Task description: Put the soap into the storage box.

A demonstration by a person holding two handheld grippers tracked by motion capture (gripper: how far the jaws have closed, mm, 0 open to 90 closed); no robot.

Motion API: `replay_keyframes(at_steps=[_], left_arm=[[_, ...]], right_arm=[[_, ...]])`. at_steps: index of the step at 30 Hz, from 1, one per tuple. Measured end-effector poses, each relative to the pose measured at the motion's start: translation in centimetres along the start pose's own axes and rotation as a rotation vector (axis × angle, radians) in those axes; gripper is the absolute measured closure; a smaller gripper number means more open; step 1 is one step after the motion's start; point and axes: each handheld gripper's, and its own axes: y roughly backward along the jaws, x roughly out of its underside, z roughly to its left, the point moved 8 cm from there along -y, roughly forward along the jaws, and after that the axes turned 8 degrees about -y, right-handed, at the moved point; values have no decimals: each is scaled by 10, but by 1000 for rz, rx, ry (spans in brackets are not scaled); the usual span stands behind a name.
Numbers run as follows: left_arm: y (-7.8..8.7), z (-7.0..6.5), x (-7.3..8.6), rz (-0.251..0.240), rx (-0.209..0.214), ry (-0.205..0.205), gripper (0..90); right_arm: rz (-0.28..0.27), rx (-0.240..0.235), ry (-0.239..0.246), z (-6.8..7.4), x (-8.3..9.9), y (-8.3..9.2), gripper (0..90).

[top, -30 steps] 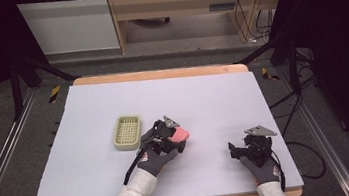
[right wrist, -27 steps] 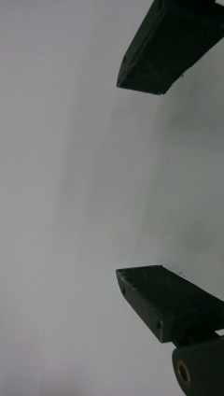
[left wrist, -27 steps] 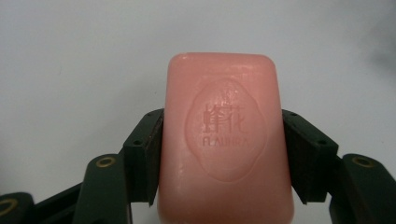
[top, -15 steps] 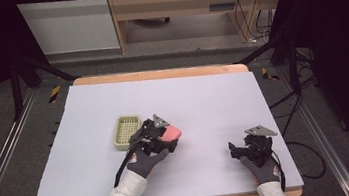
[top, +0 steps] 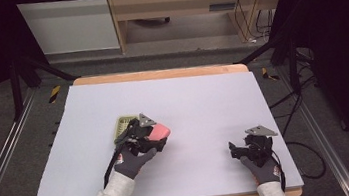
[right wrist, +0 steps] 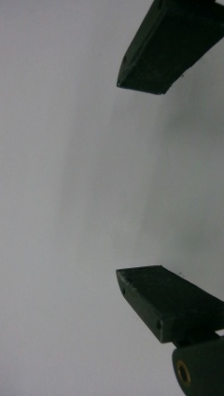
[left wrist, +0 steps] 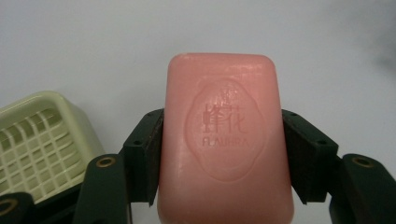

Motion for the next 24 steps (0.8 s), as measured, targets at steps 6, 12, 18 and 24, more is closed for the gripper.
replay_keyframes(at_steps=[6, 12, 18, 24], left_arm=[[12, 12, 8, -9, -20, 20, 370], [18, 22, 15, -19, -32, 49, 371], [23, 32, 15, -36, -51, 75, 371], [25, 47, 19, -44, -73, 105, 370]], right_arm=[[-2, 2, 1, 0, 0, 0, 82], [-3, 2, -2, 0, 0, 0, 83], [-4, 0, -1, 1, 0, 0, 83], [-4, -3, 6, 2, -1, 0, 83]])
